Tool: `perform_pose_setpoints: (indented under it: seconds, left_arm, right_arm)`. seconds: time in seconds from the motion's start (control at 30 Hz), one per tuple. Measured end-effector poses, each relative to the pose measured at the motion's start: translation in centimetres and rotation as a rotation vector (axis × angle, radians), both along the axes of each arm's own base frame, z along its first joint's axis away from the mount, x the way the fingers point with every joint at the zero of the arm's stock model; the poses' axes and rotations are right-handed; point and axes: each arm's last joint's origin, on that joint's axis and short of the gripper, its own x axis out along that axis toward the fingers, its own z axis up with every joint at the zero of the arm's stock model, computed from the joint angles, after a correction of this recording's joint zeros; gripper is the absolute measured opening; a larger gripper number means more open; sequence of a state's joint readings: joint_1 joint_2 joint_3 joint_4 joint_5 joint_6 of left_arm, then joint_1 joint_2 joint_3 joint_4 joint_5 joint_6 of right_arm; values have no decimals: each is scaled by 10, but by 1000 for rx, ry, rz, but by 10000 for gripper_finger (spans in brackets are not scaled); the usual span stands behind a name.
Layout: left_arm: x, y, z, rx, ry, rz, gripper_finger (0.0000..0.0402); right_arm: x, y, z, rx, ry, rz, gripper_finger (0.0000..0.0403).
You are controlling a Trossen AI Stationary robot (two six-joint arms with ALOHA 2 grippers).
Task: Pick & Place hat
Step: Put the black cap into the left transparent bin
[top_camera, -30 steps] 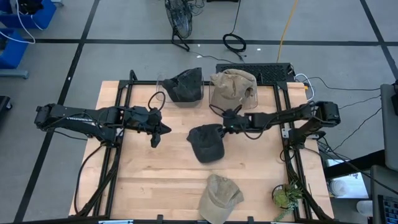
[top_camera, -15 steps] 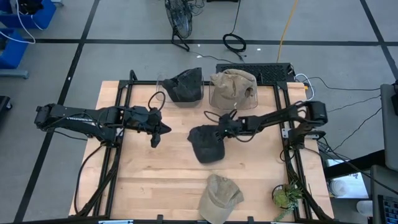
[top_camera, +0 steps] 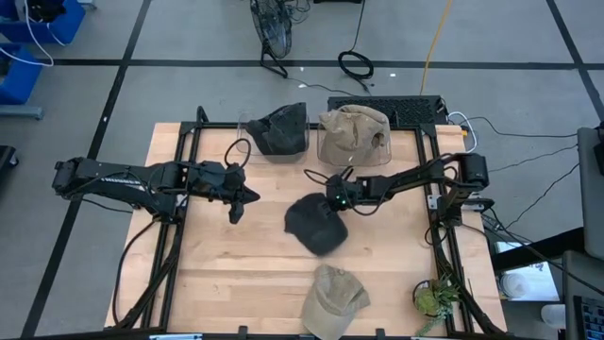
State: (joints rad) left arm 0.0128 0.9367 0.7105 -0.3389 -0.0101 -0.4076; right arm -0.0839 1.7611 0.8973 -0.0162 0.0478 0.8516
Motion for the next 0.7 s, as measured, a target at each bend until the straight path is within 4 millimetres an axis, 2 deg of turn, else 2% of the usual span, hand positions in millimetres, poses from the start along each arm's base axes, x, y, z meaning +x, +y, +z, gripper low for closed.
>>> perform_pose_setpoints:
  seconds: [0.13,0.2,0.4,0.53,0.7]
  left_arm:
    - [0,2,0,-58,-2,59,6]
    - [0,3,0,-64,-2,57,19]
    - [0,9,0,-74,-1,35,106]
    - [-3,12,0,-20,10,8,165]
    - [-12,13,5,-35,-5,17,202]
  right_arm:
    - [3,2,4,56,-57,0,25]
    - [3,4,8,64,-75,-3,20]
    - [4,11,27,70,-162,0,11]
    - [10,17,44,26,-245,-37,12]
    - [29,22,77,-118,-343,-61,12]
